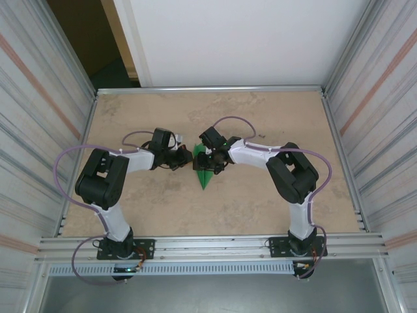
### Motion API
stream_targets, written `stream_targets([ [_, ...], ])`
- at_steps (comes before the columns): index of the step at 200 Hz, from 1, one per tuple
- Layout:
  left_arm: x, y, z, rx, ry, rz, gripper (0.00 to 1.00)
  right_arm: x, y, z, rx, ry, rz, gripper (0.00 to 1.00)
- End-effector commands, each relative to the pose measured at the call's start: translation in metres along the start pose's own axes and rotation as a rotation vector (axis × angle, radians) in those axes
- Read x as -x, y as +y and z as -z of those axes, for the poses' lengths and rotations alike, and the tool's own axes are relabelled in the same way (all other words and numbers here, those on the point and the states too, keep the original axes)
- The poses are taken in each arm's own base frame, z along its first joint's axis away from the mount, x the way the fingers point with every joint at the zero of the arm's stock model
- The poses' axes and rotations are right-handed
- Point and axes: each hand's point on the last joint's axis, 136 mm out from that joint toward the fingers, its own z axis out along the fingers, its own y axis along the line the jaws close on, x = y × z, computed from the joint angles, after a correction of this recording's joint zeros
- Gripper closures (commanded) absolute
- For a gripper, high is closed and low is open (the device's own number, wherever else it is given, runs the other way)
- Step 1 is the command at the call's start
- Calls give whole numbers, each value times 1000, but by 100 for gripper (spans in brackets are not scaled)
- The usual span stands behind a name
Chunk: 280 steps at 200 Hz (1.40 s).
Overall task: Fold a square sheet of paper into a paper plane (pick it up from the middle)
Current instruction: Move the paper plane to the top-center of the table.
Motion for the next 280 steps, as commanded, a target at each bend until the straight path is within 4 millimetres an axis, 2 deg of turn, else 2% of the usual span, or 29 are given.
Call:
stream_targets([
  [1, 3, -7, 4, -21, -3, 1, 97, -1, -6, -2, -47, 11, 7, 49],
  [89, 3, -7, 5, -20, -6, 0, 97, -4, -16, -5, -104, 25, -14, 66],
  [119, 1, -6, 5, -18, -3, 1, 96, -4, -15, -8, -101, 33, -14, 75],
  [157, 1, -7, 5, -20, -4, 1, 93, -5, -11, -13, -87, 53, -14, 75],
  [192, 5, -10, 10, -22, -15, 1, 86, -3, -14, -11, -111, 51, -12, 86],
  [229, 22, -2, 39, 21, -103, 19, 74, 12, -28, 10, -182, -7, 1, 92],
  [251, 33, 11, 64, 103, -170, 18, 63, 29, -52, 26, -241, -45, 8, 93],
  [280, 40, 28, 91, 228, -230, -5, 46, 52, -89, 36, -281, -38, 1, 93],
])
